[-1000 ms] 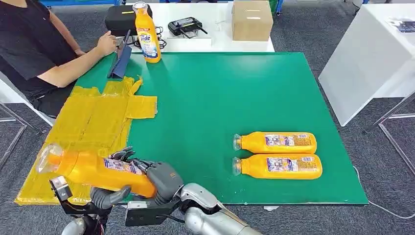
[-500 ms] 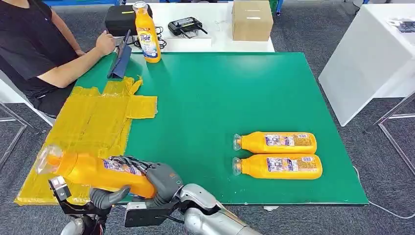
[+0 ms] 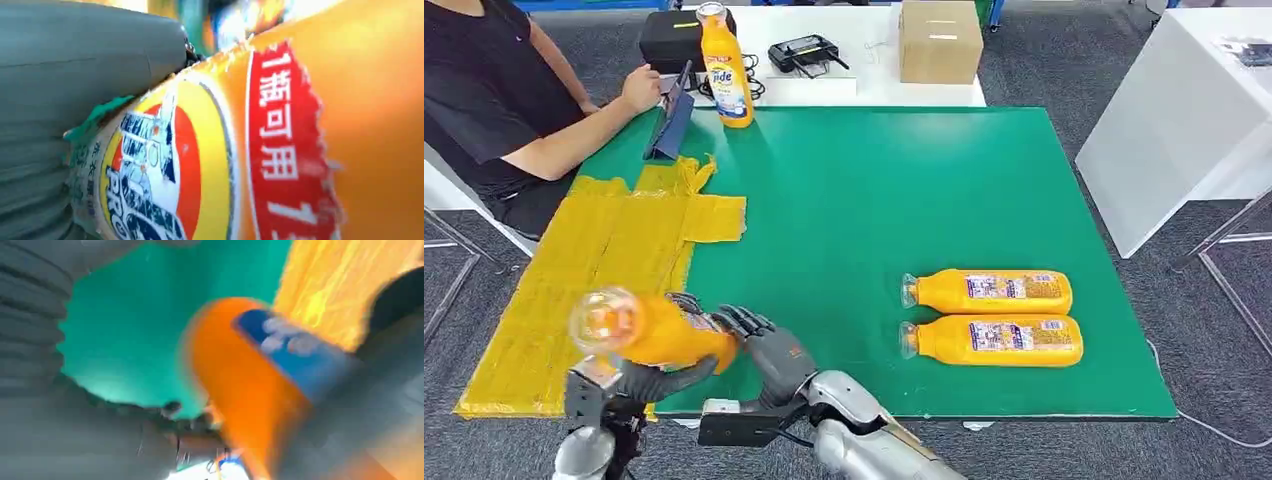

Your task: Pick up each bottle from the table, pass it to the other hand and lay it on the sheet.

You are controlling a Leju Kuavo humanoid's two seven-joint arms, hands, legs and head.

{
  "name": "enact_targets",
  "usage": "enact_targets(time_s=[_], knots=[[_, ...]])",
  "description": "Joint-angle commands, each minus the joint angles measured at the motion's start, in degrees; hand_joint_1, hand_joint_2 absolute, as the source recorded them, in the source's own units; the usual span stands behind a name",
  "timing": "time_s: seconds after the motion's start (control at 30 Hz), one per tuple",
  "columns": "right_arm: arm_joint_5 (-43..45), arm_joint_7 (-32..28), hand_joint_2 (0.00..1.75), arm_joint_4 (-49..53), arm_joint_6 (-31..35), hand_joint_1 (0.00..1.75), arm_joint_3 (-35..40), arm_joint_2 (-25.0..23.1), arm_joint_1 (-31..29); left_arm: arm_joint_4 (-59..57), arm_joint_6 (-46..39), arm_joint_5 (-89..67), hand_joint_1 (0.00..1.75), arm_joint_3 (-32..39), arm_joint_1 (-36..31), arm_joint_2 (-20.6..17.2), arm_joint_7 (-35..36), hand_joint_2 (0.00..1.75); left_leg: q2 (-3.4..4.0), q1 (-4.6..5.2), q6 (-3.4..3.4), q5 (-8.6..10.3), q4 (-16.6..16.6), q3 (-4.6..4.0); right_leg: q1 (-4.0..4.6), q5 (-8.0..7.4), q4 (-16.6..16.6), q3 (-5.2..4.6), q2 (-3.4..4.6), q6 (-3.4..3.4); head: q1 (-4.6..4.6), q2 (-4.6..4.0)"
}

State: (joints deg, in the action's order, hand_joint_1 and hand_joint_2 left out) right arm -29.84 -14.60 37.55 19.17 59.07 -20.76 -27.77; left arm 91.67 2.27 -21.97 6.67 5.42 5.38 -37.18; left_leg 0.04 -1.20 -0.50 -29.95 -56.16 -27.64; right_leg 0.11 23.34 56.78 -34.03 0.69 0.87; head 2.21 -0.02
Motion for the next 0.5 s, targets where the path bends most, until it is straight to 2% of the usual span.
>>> enact_targets(time_s=[0.03,0.17,0.27,0.3,0.4,0.5], knots=[[-9.4,0.0,1.75,10.0,-5.3,0.00,-18.5,7.7,2.2,-0.4,-19.6,-21.9,1.75,0.4,-3.4,-0.4,2.0,1.75,-0.22,0.02,0.08,0.04,0.0,0.01,-0.03,0.01,-0.1,0.10,-0.23,0.05,0.00,0.00],[-12.3,0.8,1.75,16.3,-6.2,0.00,-22.5,11.3,2.2,-4.1,-31.7,-43.3,1.75,0.8,-2.9,-1.4,10.3,1.75,-0.32,0.04,0.12,0.05,0.1,0.10,-0.06,0.03,-0.1,0.24,-0.37,0.06,-0.02,0.00],[-12.2,1.2,1.75,21.8,-10.0,0.00,-25.1,14.9,-0.2,-13.4,-32.8,-65.9,1.75,0.9,-5.8,-4.7,25.8,1.75,-0.27,0.07,0.09,0.06,0.1,0.10,-0.09,0.01,-0.1,0.19,-0.30,0.05,0.02,0.00],[-11.5,1.1,1.75,24.0,-11.8,0.00,-26.1,16.1,-1.2,-19.0,-30.2,-68.0,1.75,-0.1,-8.0,-7.2,30.9,1.75,-0.33,0.08,0.11,0.10,0.1,0.10,-0.10,-0.02,-0.1,0.22,-0.37,0.05,0.02,0.00],[-8.4,-0.1,1.75,30.1,-15.1,0.00,-28.4,20.4,-1.2,-29.3,-31.4,-68.0,1.75,-3.8,-11.6,-11.9,38.1,1.75,-0.40,0.14,0.08,0.15,0.1,0.02,-0.18,-0.02,-0.1,0.15,-0.42,0.04,-0.02,0.00],[-7.8,-0.4,1.75,32.2,-16.2,0.00,-29.3,21.6,-0.1,-30.8,-32.4,-68.0,1.75,-3.5,-12.2,-11.9,37.8,1.75,-0.34,0.11,0.07,0.10,0.1,0.09,-0.15,0.00,-0.1,0.15,-0.38,0.04,0.00,0.00]])
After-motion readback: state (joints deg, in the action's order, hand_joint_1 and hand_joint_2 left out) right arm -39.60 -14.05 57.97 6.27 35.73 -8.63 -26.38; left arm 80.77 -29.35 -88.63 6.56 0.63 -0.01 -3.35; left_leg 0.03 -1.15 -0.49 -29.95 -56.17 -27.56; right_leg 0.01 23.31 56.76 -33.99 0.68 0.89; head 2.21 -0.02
